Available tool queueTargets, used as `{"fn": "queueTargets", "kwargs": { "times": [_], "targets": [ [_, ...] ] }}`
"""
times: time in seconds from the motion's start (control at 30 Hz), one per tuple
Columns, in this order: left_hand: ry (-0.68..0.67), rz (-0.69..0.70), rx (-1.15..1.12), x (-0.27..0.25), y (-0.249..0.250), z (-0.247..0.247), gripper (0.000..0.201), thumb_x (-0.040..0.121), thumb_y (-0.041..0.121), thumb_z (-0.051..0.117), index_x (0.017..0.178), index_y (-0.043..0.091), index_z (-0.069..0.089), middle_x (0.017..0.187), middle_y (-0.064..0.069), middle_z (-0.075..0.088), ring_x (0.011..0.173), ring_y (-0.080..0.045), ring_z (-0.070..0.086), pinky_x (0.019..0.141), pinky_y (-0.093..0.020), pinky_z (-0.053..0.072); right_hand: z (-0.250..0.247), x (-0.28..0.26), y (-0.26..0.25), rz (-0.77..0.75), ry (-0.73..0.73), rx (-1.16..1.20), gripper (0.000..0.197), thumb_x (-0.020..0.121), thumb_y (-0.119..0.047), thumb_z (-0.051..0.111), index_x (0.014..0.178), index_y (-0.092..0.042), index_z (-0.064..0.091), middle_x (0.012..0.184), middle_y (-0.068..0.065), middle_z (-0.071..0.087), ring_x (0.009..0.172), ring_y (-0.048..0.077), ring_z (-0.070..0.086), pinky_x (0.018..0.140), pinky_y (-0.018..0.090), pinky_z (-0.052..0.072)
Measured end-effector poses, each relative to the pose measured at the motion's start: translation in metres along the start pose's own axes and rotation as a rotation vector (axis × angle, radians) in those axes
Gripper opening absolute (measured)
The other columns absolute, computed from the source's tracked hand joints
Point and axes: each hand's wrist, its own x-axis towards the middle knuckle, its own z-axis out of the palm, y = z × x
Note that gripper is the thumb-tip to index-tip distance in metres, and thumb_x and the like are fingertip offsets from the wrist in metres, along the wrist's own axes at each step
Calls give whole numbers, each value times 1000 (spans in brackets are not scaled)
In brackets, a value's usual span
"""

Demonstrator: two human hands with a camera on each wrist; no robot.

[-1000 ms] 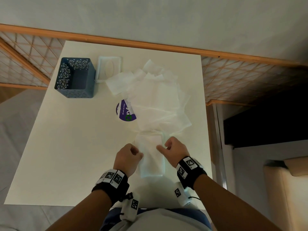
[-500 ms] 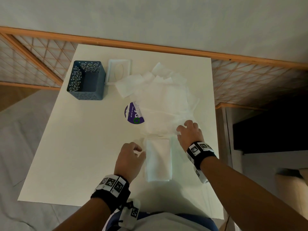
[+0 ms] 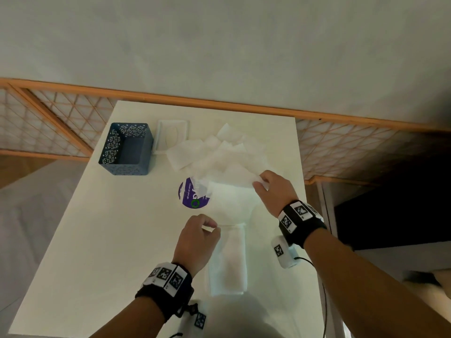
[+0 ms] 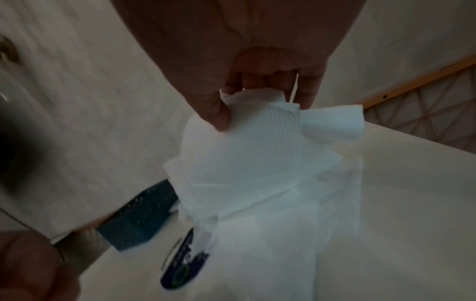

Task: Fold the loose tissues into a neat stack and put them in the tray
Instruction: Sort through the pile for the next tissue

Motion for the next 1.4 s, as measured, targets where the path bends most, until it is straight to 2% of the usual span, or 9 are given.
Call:
{"fn": "queueTargets", "kwargs": {
  "times": [0.13,0.27,0.4,0.53,0.73,0.83,0.93,1.27,1.4],
  "targets": [
    [12,-23,-147,15,22,-2,8,93,29,72,90,25,66,91,10,70,67,-2,63,71,-27,46,-16,-3,-15,-27,26,121,34,102,-36,60,74,-26,43,67,-7,47,62,8,44,55,21,28],
    [-32,-61,-334,36,51,-3,20,94,34,71,95,14,67,90,1,76,85,-15,76,88,-48,60,-17,-8,-25,-71,9,203,36,106,-37,52,72,-26,48,62,-7,48,57,7,43,55,21,33],
    [-73,-112,-498,45,80,-4,31,99,39,69,109,9,66,112,-4,76,96,-14,77,96,-42,61,-16,-13,-34,-91,5,360,39,108,-31,51,77,-7,49,64,-3,41,60,12,36,59,29,32],
    [-123,-106,-640,39,98,-8,42,93,45,77,117,12,63,115,-1,76,100,-13,77,97,-39,61,-18,-19,-47,-112,-6,491,38,107,-26,52,82,3,48,69,2,39,64,13,34,58,27,30],
    [-61,-64,-681,38,106,-16,55,85,42,87,122,19,54,112,1,78,104,-18,76,100,-43,60,-18,-20,-57,-176,-33,538,29,104,-22,52,83,-1,58,70,10,52,67,27,43,64,41,38],
    [-41,-66,-743,40,112,-22,54,89,43,83,124,14,53,114,-4,78,103,-16,77,98,-40,60,-14,-22,-64,-236,-71,494,24,103,-34,54,97,-24,75,88,-1,76,83,23,70,78,44,56],
    [-17,-83,-780,46,113,-29,46,97,43,73,120,6,58,112,-8,78,100,-19,78,93,-35,62,-11,-27,-74,-265,-86,480,29,103,-48,53,105,-34,79,93,-5,78,86,21,71,81,46,58],
    [-40,-99,-799,54,102,-41,35,108,26,52,113,-8,60,110,-16,78,96,-35,78,94,-50,62,-6,-25,-85,-218,2,532,21,103,-30,59,90,-28,75,85,-6,73,82,15,67,78,37,55],
    [34,-130,-732,59,93,-42,23,104,25,58,91,5,56,103,-13,76,86,-31,79,87,-47,65,-6,-19,-76,-178,103,514,19,104,-29,57,90,-27,70,84,-9,71,81,12,65,74,32,53]
  ]
}}
